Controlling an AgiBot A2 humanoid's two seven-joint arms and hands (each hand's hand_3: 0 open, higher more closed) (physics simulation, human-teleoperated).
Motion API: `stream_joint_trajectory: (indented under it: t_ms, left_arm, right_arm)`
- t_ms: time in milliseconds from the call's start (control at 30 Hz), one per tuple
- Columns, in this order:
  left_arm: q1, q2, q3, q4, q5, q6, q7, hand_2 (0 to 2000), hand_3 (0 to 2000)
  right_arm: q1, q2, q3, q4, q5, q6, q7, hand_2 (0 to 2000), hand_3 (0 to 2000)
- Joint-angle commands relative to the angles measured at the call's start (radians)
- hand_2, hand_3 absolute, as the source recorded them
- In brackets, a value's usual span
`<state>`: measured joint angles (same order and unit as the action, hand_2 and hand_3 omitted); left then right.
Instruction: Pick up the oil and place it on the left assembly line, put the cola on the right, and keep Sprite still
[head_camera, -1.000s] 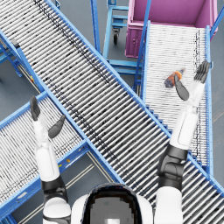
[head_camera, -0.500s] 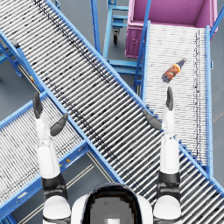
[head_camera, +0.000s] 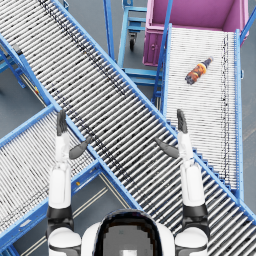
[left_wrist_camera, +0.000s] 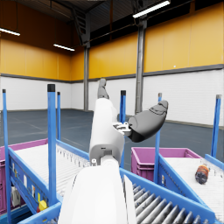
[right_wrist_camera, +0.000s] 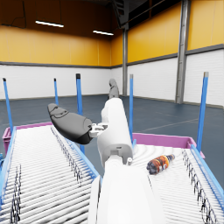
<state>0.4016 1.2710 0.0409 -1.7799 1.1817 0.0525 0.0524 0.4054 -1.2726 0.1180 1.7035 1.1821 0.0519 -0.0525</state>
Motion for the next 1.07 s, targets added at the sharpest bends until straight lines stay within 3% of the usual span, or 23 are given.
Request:
stream_joint_trajectory:
  t_ms: [33,333,1067]
  left_arm:
    - [-0.01,-0.006,0.014,-0.001,-0.016,0.004,0.004,0,0]
    - [-0.101,-0.058,0.144,-0.015,-0.163,0.043,0.043,0,0]
    - [-0.112,-0.064,0.161,-0.016,-0.182,0.048,0.048,0,0]
  right_arm:
    - [-0.01,0.006,0.007,0.008,-0.016,0.004,-0.004,0,0]
    - [-0.105,0.059,0.075,0.083,-0.163,0.043,-0.043,0,0]
    - [-0.116,0.066,0.084,0.093,-0.182,0.048,-0.048,0,0]
